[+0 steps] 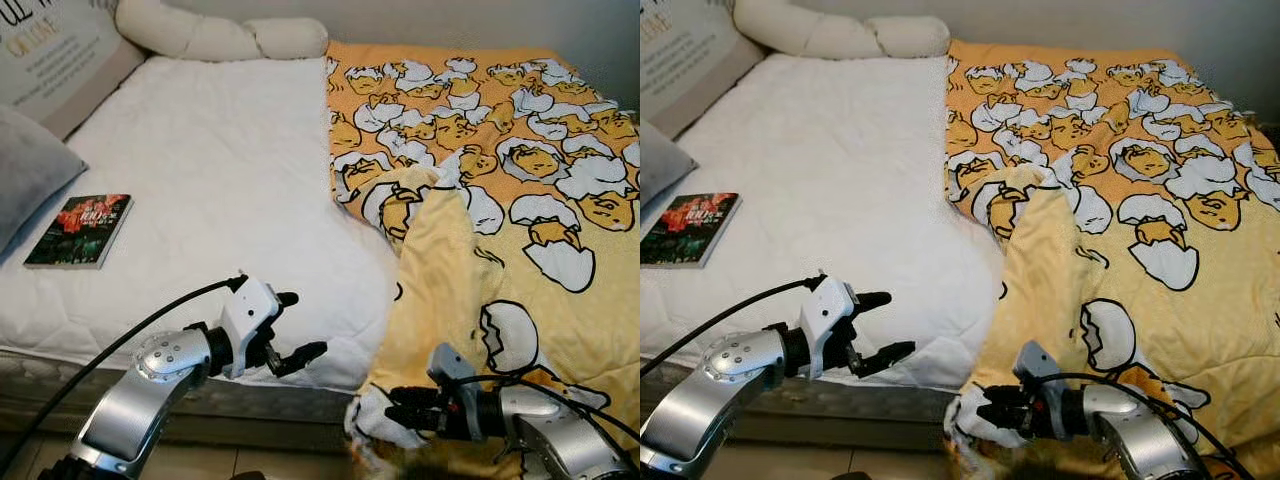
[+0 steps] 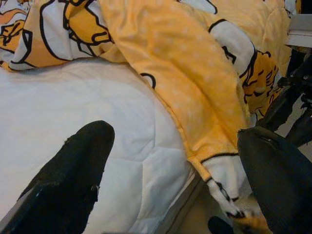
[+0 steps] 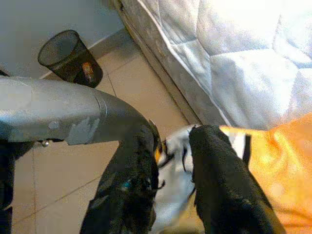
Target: Clean up the room
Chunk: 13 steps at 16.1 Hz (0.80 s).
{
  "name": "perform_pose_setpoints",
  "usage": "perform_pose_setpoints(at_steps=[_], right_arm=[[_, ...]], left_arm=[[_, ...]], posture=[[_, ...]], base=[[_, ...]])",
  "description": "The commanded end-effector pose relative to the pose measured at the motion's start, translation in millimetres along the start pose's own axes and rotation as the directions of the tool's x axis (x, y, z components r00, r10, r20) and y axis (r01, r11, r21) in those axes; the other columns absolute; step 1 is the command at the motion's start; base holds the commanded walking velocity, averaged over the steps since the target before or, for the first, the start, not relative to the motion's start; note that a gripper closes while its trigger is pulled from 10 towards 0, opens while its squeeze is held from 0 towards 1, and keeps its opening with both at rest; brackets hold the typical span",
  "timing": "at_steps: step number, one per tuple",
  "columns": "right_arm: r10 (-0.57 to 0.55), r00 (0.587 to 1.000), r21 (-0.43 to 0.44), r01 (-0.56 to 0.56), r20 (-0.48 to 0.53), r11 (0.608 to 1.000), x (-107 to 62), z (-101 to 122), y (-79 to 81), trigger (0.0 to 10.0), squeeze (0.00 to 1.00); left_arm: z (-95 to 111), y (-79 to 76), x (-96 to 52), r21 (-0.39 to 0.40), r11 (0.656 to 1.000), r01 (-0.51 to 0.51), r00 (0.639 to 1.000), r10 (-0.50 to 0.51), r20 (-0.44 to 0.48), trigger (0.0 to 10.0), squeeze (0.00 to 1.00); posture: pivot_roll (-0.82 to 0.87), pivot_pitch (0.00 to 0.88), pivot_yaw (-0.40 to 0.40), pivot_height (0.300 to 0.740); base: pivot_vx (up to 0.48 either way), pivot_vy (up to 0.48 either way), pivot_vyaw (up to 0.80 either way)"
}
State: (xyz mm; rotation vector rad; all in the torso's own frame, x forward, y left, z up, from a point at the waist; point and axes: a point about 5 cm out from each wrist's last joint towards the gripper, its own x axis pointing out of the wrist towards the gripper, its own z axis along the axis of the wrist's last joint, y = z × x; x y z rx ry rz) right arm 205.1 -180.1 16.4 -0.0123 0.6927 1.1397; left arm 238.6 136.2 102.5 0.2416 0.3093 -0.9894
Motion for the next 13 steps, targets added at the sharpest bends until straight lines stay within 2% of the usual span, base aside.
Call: perform_pose_setpoints(at_steps=[1, 2, 3, 4, 6, 7, 8, 9, 11, 12, 13], right_arm=[[-0.017, 0.999, -0.029, 0.018, 0.032, 0.999, -3.4, 12, -4.7, 10.0, 1.00], [-0.071, 0.996, -0.033, 0.073, 0.060, 0.997, -2.4, 19, -9.3, 10.0, 1.00], [-0.173, 0.980, -0.028, 0.176, 0.097, 0.984, 0.5, 28, -18.8, 10.0, 1.00], [-0.285, 0.949, -0.020, 0.290, 0.132, 0.957, 6.1, 38, -29.6, 10.0, 1.00], [-0.403, 0.902, 0.014, 0.406, 0.157, 0.914, 14.3, 49, -41.0, 10.0, 1.00], [-0.499, 0.853, 0.039, 0.500, 0.154, 0.865, 22.7, 57, -50.7, 10.0, 1.00], [-0.538, 0.831, 0.054, 0.536, 0.140, 0.843, 26.7, 59, -54.6, 10.0, 1.00], [-0.588, 0.803, 0.074, 0.583, 0.101, 0.809, 37.7, 61, -60.3, 10.0, 1.00], [-0.623, 0.781, 0.077, 0.619, 0.044, 0.781, 49.3, 62, -64.3, 10.0, 1.00], [-0.659, 0.752, 0.064, 0.657, 0.010, 0.751, 53.8, 63, -67.7, 10.0, 1.00], [-0.674, 0.739, 0.053, 0.674, -0.008, 0.737, 55.9, 64, -69.4, 10.0, 1.00]], left_arm=[[0, 3.2, -0.7, 0.012, 1.000, 0.002, 1.000, -0.002, -0.010, 10.0, 0.17], [0, 3.5, -0.6, 0.013, 1.000, 0.003, 1.000, -0.003, -0.010, 10.0, 0.17], [1, 4.2, -0.5, 0.014, 1.000, 0.003, 1.000, -0.003, -0.009, 10.0, 0.18], [1, 5.3, -0.4, 0.015, 1.000, 0.002, 1.000, -0.001, -0.009, 10.0, 0.18], [2, 6.5, -0.2, 0.014, 1.000, -0.001, 1.000, 0.001, -0.009, 10.0, 0.17], [2, 7.3, 0.0, 0.013, 1.000, -0.003, 1.000, 0.003, -0.009, 10.0, 0.17], [2, 7.5, 0.0, 0.012, 1.000, -0.003, 1.000, 0.004, -0.010, 10.0, 0.18], [2, 6.8, 0.3, 0.011, 1.000, -0.003, 1.000, 0.003, -0.011, 10.0, 0.18], [2, 5.5, -0.2, 0.011, 1.000, -0.003, 1.000, 0.003, -0.013, 10.0, 0.18], [1, 4.1, -1.9, 0.010, 1.000, -0.004, 1.000, 0.004, -0.019, 10.0, 0.18], [0, 3.0, -3.3, 0.009, 1.000, -0.005, 1.000, 0.005, -0.023, 10.0, 0.17]], posture=[[0.05, 0.000, 0.043, 0.740], [0.05, 0.000, 0.045, 0.740], [0.05, 0.000, 0.048, 0.740], [0.05, 0.000, 0.051, 0.740], [0.06, 0.000, 0.051, 0.740], [0.06, 0.000, 0.051, 0.740], [0.06, 0.000, 0.050, 0.740], [0.07, 0.000, 0.045, 0.740], [0.08, 0.000, 0.036, 0.740], [0.10, 0.000, 0.024, 0.740], [0.10, 0.000, 0.021, 0.740]], base=[[0.000, 0.000, 0.00], [0.000, 0.000, 0.00], [0.000, 0.000, 0.00], [0.000, 0.000, 0.00], [0.000, 0.000, 0.00], [0.000, 0.000, 0.00], [0.000, 0.000, 0.00], [0.000, 0.000, 0.00], [0.000, 0.000, 0.00], [0.000, 0.000, 0.00], [0.000, 0.000, 0.00]])
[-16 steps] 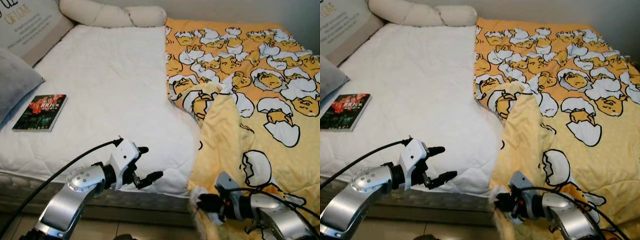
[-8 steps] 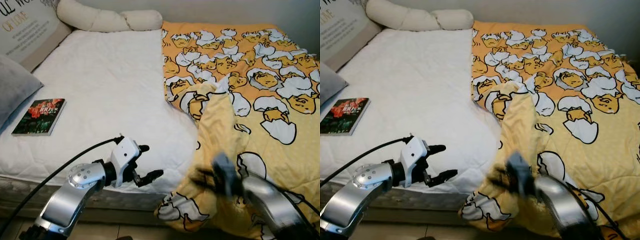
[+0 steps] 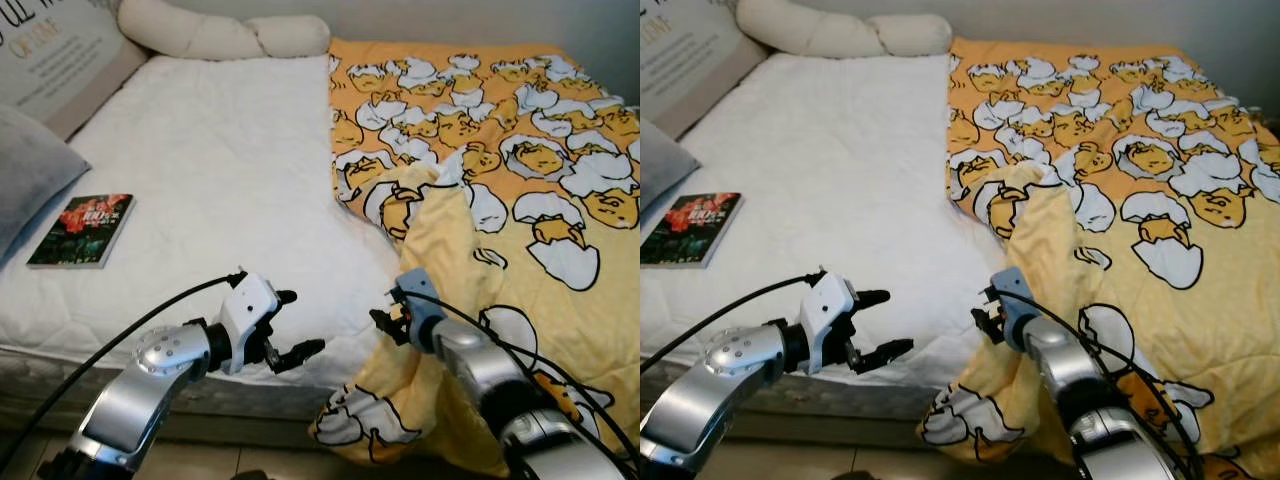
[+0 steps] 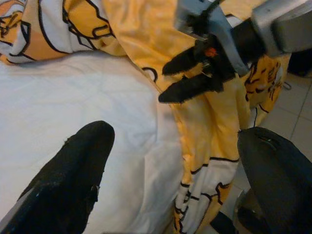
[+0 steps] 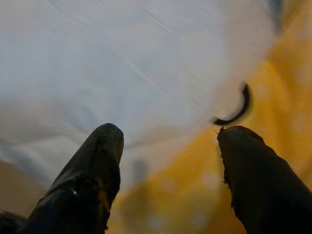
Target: Clean up the room
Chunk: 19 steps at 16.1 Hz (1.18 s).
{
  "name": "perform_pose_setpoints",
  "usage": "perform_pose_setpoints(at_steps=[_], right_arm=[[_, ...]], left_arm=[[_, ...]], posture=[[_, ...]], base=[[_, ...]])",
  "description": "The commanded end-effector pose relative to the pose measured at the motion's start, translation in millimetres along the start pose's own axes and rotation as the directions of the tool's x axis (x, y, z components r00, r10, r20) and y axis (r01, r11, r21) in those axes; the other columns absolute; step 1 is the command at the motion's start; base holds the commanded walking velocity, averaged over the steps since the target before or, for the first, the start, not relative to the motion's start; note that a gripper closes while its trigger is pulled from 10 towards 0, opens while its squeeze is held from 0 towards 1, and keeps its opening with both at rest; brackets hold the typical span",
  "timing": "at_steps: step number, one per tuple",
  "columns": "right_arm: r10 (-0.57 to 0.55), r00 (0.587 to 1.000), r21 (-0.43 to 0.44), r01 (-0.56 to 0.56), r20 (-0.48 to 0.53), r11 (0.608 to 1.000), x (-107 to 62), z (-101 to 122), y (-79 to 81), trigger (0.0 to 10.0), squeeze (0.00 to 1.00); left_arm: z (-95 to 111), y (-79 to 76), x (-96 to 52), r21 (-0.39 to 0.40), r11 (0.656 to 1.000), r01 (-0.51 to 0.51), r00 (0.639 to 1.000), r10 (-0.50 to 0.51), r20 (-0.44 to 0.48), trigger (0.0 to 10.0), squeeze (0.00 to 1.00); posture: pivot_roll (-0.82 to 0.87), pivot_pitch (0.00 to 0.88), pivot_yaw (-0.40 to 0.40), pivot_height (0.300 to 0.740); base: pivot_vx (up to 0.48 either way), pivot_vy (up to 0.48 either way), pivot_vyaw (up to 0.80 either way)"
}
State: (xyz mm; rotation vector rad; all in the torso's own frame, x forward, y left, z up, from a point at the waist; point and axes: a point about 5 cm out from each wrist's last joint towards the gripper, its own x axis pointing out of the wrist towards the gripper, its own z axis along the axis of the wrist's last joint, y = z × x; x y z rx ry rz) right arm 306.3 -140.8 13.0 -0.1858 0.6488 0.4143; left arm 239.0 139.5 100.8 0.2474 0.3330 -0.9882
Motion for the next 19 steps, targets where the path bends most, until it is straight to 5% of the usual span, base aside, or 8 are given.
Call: perform_pose_setpoints(at_steps=[1, 3, 4, 5, 8, 10, 14, 19], right_arm=[[-0.055, 0.998, -0.028, 0.055, -0.006, 0.998, 3.2, 7, -3.1, 10.0, 1.00], [-0.189, 0.980, -0.126, 0.180, -0.063, 0.976, 5.8, 11, -11.4, 10.0, 1.00], [-0.219, 0.973, -0.090, 0.212, -0.079, 0.973, 5.7, 10, -13.7, 10.0, 0.15], [-0.215, 0.972, -0.049, 0.211, -0.092, 0.976, 6.2, 7, -12.5, 10.0, 0.00], [-0.119, 0.991, 0.221, 0.128, -0.054, 0.967, 11.3, 5, 2.8, 10.0, 0.00], [-0.161, 0.982, 0.165, 0.176, -0.102, 0.970, 10.3, -3, 1.2, 10.0, 0.00], [-0.266, 0.947, 0.132, 0.291, -0.179, 0.947, 6.4, -21, -4.6, 0.0, 0.00], [-0.268, 0.944, 0.133, 0.296, -0.191, 0.946, 4.9, -25, -7.1, 0.0, 0.00]], left_arm=[[1, -0.8, -4.5, 0.013, 1.000, -0.012, 1.000, 0.012, -0.008, 10.0, 0.18], [-1, -4.0, -10.5, 0.002, 1.000, -0.023, 1.000, 0.023, -0.020, 10.0, 0.18], [-1, -4.6, -11.7, 0.000, 1.000, -0.024, 0.999, 0.024, -0.022, 10.0, 0.18], [-1, -4.7, -12.2, -0.001, 1.000, -0.023, 0.999, 0.023, -0.024, 10.0, 0.18], [0, -5.3, -14.7, 0.004, 1.000, -0.004, 0.999, 0.005, -0.043, 10.0, 0.18], [2, -5.5, -16.1, 0.022, 1.000, 0.004, 0.998, -0.002, -0.057, 10.0, 0.17], [3, -7.5, -26.4, 0.022, 1.000, 0.009, 0.996, -0.007, -0.086, 10.0, 0.18], [0, -14.4, -37.2, 0.012, 1.000, 0.005, 0.992, -0.004, -0.122, 10.0, 0.18]], posture=[[0.12, 0.000, 0.012, 0.740], [0.14, 0.000, 0.009, 0.740], [0.14, 0.000, 0.014, 0.740], [0.15, 0.000, 0.020, 0.740], [0.16, 0.000, 0.042, 0.740], [0.17, 0.000, 0.048, 0.740], [0.22, 0.018, 0.037, 0.740], [0.27, 0.063, 0.021, 0.740]], base=[[0.000, 0.000, 0.00], [0.000, 0.000, 0.00], [0.000, 0.000, 0.00], [0.000, 0.000, 0.00], [0.000, 0.000, 0.00], [0.000, 0.000, 0.00], [0.000, 0.000, 0.00], [0.000, 0.000, 0.00]])
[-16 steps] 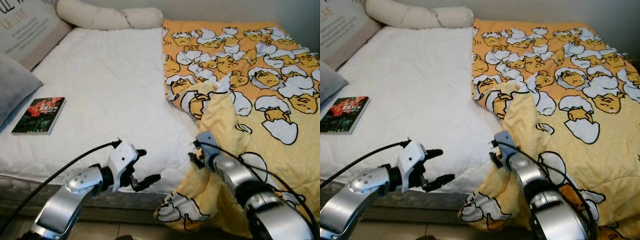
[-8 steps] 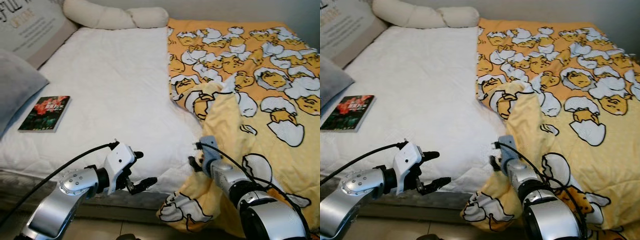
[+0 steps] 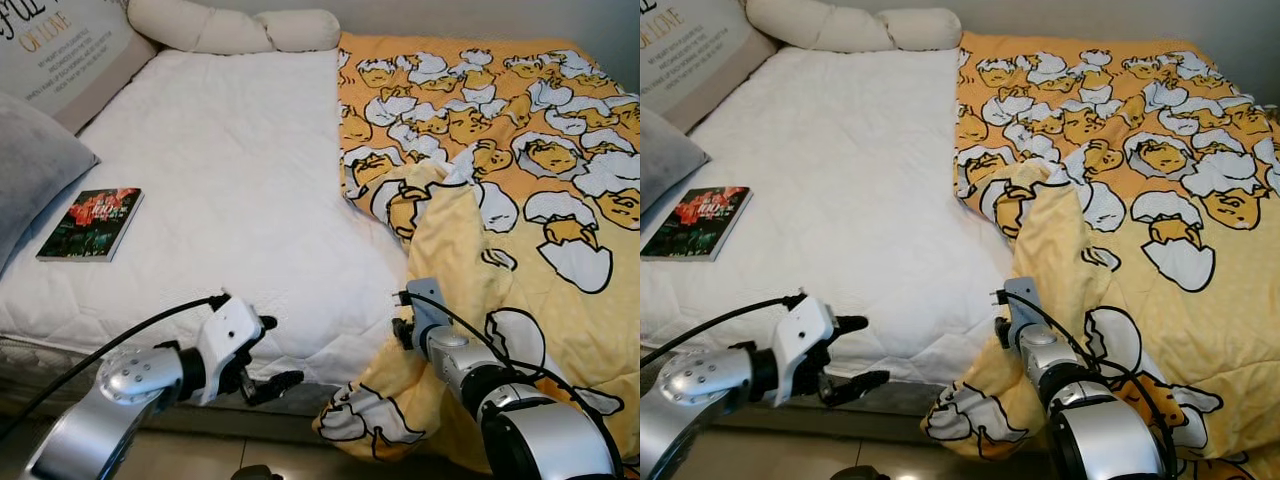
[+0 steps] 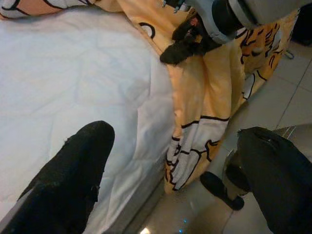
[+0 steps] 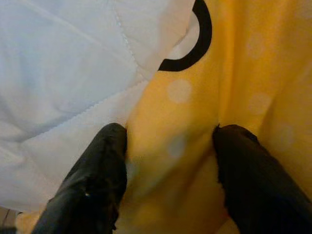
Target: Clean up the room
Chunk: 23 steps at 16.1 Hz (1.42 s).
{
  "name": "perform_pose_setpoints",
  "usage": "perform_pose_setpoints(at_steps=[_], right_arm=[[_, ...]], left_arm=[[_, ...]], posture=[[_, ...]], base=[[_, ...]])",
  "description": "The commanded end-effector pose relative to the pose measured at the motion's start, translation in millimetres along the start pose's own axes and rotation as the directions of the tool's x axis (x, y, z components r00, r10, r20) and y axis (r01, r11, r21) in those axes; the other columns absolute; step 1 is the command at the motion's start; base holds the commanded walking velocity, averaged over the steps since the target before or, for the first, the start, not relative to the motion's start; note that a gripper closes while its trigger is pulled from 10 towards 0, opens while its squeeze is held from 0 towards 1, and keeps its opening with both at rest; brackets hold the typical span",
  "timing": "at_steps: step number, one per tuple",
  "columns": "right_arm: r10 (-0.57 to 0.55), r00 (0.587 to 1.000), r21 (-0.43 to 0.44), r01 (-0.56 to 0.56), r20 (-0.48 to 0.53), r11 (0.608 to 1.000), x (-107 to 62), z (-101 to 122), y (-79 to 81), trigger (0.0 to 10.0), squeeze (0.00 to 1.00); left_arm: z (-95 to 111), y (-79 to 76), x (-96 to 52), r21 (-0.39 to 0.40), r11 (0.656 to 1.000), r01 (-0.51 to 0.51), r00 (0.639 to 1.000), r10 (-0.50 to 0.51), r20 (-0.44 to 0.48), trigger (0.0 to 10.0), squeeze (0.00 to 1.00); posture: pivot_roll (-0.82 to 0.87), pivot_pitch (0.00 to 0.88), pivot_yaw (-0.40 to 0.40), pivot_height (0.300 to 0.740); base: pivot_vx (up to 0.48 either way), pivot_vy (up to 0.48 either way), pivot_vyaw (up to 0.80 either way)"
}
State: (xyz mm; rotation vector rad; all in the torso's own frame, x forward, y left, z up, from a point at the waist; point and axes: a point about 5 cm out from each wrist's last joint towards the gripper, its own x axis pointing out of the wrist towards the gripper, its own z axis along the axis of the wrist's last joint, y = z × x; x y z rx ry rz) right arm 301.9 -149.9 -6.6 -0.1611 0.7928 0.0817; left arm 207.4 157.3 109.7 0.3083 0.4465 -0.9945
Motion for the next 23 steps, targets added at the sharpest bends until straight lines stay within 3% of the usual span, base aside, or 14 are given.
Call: perform_pose_setpoints(at_steps=[1, 13, 17, 18, 19, 21, 22, 23], right_arm=[[-0.017, 1.000, 0.012, 0.017, -0.015, 1.000, -0.2, -4, -5.0, 0.0, 0.00], [0.043, 0.999, 0.059, -0.042, -0.020, 0.997, -0.8, -9, -9.8, 0.0, 0.00], [0.283, 0.958, -0.044, -0.281, 0.044, 0.959, -4.8, 1, -15.4, 0.0, 0.00], [0.405, 0.909, -0.030, -0.404, 0.097, 0.914, -8.2, 9, -14.5, 0.0, 0.00], [0.525, 0.840, -0.076, -0.520, 0.136, 0.851, -13.0, 15, -13.2, 0.0, 0.00], [0.726, 0.675, -0.204, -0.698, 0.133, 0.687, -25.6, 16, -12.4, 0.0, 0.00], [0.818, 0.564, -0.242, -0.783, 0.108, 0.572, -34.9, 15, -11.9, 0.0, 0.00], [0.861, 0.502, -0.272, -0.819, 0.086, 0.505, -41.5, 14, -12.8, 0.0, 0.00]], left_arm=[[1, 0.7, -6.5, 0.002, 1.000, -0.018, 1.000, 0.018, -0.006, 10.0, 0.18], [1, 1.7, -2.0, -0.012, 1.000, 0.007, 1.000, -0.007, -0.005, 10.0, 0.18], [11, 8.6, -4.6, -0.031, 0.999, 0.018, 0.999, -0.016, 0.034, 10.0, 0.18], [13, 11.5, -3.9, -0.035, 0.999, 0.012, 0.999, -0.011, 0.045, 10.0, 0.18], [13, 14.0, -3.4, -0.035, 0.999, 0.010, 0.999, -0.008, 0.050, 10.0, 0.18], [13, 16.1, -1.1, -0.033, 0.999, 0.018, 0.998, -0.016, 0.063, 10.0, 0.18], [11, 16.3, -0.3, -0.039, 0.999, 0.026, 0.997, -0.023, 0.067, 10.0, 0.18], [10, 15.8, 0.8, -0.041, 0.999, 0.031, 0.997, -0.029, 0.069, 10.0, 0.18]], posture=[[0.27, 0.064, 0.019, 0.740], [0.25, 0.035, 0.015, 0.740], [0.23, 0.000, -0.006, 0.740], [0.21, 0.000, -0.004, 0.740], [0.19, 0.000, -0.002, 0.740], [0.16, 0.000, 0.003, 0.740], [0.14, 0.000, 0.008, 0.740], [0.14, 0.000, 0.008, 0.740]], base=[[0.000, 0.000, 0.00], [0.000, 0.000, 0.00], [0.000, 0.000, 0.00], [0.000, 0.000, 0.00], [0.000, 0.000, 0.00], [0.000, 0.000, 0.00], [0.000, 0.000, 0.00], [0.000, 0.000, 0.00]])
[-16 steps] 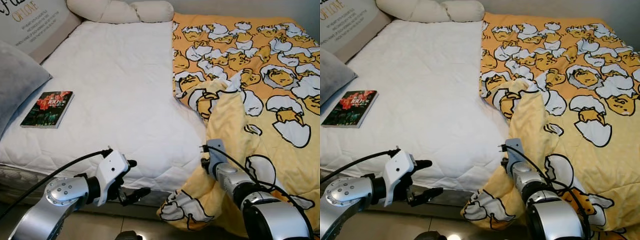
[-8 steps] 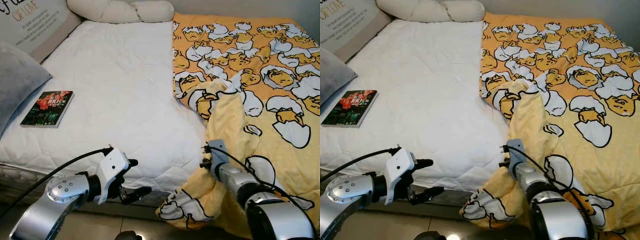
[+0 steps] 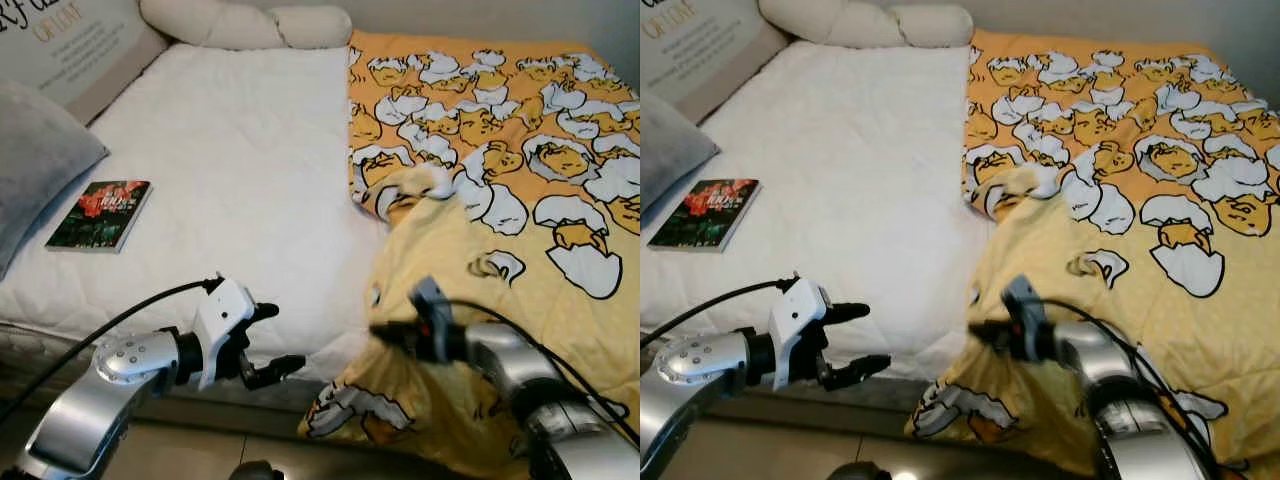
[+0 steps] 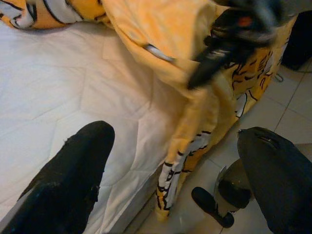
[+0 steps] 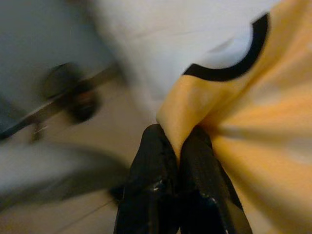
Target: Clean up the room
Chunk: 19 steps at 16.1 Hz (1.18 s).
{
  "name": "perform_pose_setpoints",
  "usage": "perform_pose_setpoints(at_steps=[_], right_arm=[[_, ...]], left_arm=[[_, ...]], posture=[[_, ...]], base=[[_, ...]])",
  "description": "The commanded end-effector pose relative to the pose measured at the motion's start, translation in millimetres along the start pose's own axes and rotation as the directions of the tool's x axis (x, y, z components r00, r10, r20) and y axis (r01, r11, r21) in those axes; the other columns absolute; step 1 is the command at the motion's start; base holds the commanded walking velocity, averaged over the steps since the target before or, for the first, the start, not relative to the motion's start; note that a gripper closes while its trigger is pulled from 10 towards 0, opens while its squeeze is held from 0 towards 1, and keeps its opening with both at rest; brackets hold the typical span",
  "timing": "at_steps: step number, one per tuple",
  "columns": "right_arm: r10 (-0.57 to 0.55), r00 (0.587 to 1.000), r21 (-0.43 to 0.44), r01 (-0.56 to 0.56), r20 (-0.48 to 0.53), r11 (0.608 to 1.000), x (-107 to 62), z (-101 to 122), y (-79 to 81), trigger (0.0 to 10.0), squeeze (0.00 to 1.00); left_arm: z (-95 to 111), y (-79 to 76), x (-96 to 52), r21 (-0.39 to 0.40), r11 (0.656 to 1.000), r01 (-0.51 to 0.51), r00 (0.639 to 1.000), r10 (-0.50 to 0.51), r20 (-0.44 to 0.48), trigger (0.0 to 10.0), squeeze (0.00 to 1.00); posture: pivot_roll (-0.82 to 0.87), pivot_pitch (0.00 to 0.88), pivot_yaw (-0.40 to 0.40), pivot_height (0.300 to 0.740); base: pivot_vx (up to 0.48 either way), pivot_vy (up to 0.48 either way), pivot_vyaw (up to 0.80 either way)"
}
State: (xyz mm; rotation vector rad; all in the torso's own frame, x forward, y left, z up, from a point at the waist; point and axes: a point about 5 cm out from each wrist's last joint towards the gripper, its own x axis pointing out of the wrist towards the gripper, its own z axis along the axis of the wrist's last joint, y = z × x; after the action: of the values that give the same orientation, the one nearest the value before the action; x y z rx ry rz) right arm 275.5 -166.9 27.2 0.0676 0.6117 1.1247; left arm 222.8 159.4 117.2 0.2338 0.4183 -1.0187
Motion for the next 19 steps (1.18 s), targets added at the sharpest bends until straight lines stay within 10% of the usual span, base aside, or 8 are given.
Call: perform_pose_setpoints(at_steps=[1, 6, 17, 18, 19], right_arm=[[0.118, 0.993, -0.050, -0.117, 0.012, 0.992, -2.0, 12, 7.1, 0.0, 0.00], [0.477, 0.868, -0.091, -0.490, -0.137, 0.867, -33.5, 3, 65.5, 0.0, 0.00], [0.484, 0.849, 0.081, -0.479, -0.212, 0.874, -13.3, -105, 86.8, 0.0, 0.00], [0.469, 0.854, 0.074, -0.465, -0.223, 0.882, -11.9, -109, 87.6, 3.6, 0.00], [0.410, 0.876, 0.038, -0.415, -0.253, 0.909, -9.7, -115, 85.3, 10.0, 0.00]], left_arm=[[0, 0.4, 0.5, -0.001, 1.000, 0.009, 1.000, -0.009, 0.009, 10.0, 0.18], [-5, -4.1, 6.7, -0.009, 0.999, 0.042, 0.999, -0.042, 0.018, 10.0, 0.18], [-9, -6.2, 5.2, 0.006, 0.998, 0.070, 0.998, -0.070, -0.004, 10.0, 0.17], [-9, -6.0, 5.2, 0.008, 0.997, 0.071, 0.997, -0.071, -0.004, 10.0, 0.18], [-8, -5.4, 5.5, 0.009, 0.997, 0.072, 0.997, -0.071, -0.004, 10.0, 0.17]], posture=[[0.14, 0.000, 0.008, 0.740], [0.11, 0.000, 0.003, 0.740], [0.13, 0.000, 0.018, 0.740], [0.13, 0.000, 0.018, 0.740], [0.13, 0.000, 0.018, 0.740]], base=[[0.000, 0.000, 0.00], [0.000, 0.000, 0.00], [0.000, 0.000, 0.00], [0.000, 0.000, 0.00], [0.000, 0.000, 0.00]])
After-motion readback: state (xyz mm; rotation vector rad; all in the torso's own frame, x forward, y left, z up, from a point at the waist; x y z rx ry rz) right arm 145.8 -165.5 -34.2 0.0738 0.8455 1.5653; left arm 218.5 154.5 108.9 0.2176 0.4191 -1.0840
